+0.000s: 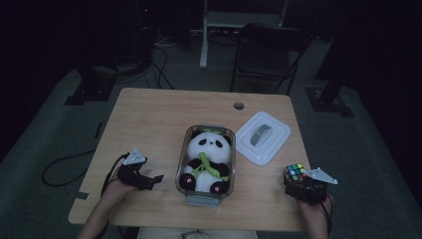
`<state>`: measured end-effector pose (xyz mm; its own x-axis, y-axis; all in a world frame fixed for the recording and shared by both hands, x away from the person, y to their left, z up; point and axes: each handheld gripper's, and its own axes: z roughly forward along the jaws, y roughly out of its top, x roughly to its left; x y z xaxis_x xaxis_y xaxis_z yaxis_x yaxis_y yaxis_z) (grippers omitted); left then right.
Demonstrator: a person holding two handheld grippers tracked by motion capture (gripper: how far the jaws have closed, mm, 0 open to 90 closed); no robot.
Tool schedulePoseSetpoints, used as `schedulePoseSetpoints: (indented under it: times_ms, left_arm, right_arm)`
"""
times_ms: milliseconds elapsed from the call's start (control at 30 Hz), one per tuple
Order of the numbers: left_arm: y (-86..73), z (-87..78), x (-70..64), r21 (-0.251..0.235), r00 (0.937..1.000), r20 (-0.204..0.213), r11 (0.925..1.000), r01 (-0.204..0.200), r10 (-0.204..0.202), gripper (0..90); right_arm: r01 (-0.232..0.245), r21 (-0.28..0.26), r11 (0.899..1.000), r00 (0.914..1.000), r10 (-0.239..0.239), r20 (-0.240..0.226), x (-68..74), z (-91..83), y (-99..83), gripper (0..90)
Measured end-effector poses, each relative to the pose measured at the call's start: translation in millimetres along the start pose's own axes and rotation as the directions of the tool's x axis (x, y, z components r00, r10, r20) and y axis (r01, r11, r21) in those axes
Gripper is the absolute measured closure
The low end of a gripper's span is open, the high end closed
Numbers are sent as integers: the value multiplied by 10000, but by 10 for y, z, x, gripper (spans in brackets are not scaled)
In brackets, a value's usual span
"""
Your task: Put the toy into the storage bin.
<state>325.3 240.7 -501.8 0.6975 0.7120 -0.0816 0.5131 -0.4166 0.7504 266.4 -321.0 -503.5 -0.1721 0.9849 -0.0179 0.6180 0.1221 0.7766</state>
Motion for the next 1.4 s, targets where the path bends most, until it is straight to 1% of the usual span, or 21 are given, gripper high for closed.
schedulePoseSetpoints:
  times_ms: [133, 200, 267, 300, 333, 400, 533, 633, 867, 933, 1000, 1067, 1100, 1133, 1167, 1200, 1267, 1300, 1333, 1367, 1400]
  left_arm:
    - [-15, 20, 0, 115, 10000, -8, 9999, -53, 53, 7]
    - [-21, 29, 4, 171, 10000, -7, 9999, -27, 27, 7]
    - [-21, 29, 4, 171, 10000, -7, 9999, -27, 27, 7]
    - [-24, 37, 14, 208, 10000, -56, 9998, 0, 1, 7]
    - [-24, 37, 19, 218, 9999, -104, 9998, -3, 5, 7]
    - [-27, 42, 24, 241, 9999, -145, 9997, 10, -6, 7]
    - [-39, 40, 40, 211, 9998, -199, 9998, 49, -44, 7]
    - [-45, 42, 55, 189, 9998, -200, 9998, 102, -98, 7]
    - [-58, 63, 62, 329, 9997, -207, 9993, 150, -143, 7]
    - [-67, 76, 73, 406, 9995, -292, 9991, 135, -123, 7]
    - [-73, 82, 80, 429, 9992, -378, 9990, 149, -133, 8]
    - [-73, 82, 80, 429, 9992, -378, 9990, 149, -133, 8]
    - [-81, 89, 84, 539, 9989, -460, 9985, 125, -101, 8]
    - [-85, 92, 85, 555, 9988, -484, 9984, 110, -83, 8]
    - [-88, 96, 86, 587, 9989, -464, 9982, 115, -88, 7]
    - [-90, 100, 86, 614, 9988, -476, 9981, 110, -80, 7]
    - [-92, 106, 87, 661, 9989, -476, 9978, 82, -50, 8]
    - [-94, 108, 85, 661, 9988, -482, 9978, 82, -50, 7]
    - [-95, 112, 83, 661, 9988, -488, 9978, 100, -67, 7]
    - [-98, 119, 83, 690, 9987, -498, 9976, 95, -60, 8]
    - [-98, 119, 83, 690, 9987, -498, 9976, 95, -60, 7]
  right_arm:
    - [-116, 129, 9999, 9998, 118, -146, -25, 72, 4, 163]
    - [-125, 130, 9998, 9999, 127, -116, -38, 85, 10, 210]
    - [-160, 136, 9998, 9997, 162, -154, -48, 90, 12, 210]
    - [-292, 54, 9996, 9993, 293, -223, -70, 92, 18, 302]
    - [-245, 32, 9997, 9994, 246, -232, -78, 90, 19, 324]
    - [-299, 77, 9995, 9985, 302, -466, -99, 92, 30, 332]
    - [-231, 156, 9996, 9985, 238, -492, -99, 89, 44, 336]
    - [-188, 61, 9998, 9987, 190, -483, -76, 69, 54, 336]
    - [23, -360, 9993, 9954, -58, -960, 7, -56, 187, 337]
    - [262, -652, 9975, 9905, -347, -1330, 85, -139, 303, 337]
    - [426, -853, 9954, 9862, -555, -1558, 144, -191, 379, 337]
    - [530, -916, 9944, 9836, -678, -1673, 176, -214, 418, 337]
    - [757, -1110, 9909, 9746, -971, -2017, 250, -269, 502, 337]
    - [843, -1211, 9891, 9690, -1097, -2213, 283, -293, 540, 337]
    - [963, -1320, 9866, 9641, -1254, -2339, 318, -317, 576, 336]
    - [963, -1320, 9866, 9641, -1254, -2339, 318, -317, 576, 336]
    - [1123, -1507, 9822, 9532, -1494, -2629, 387, -362, 648, 337]
    - [1281, -1718, 9768, 9429, -1736, -2842, 460, -403, 717, 337]
    - [1281, -1718, 9768, 9429, -1736, -2842, 460, -403, 717, 337]
    - [1472, -1928, 9701, 9293, -2024, -3090, 536, -442, 778, 337]
    - [1559, -2020, 9669, 9239, -2151, -3166, 577, -460, 806, 337]
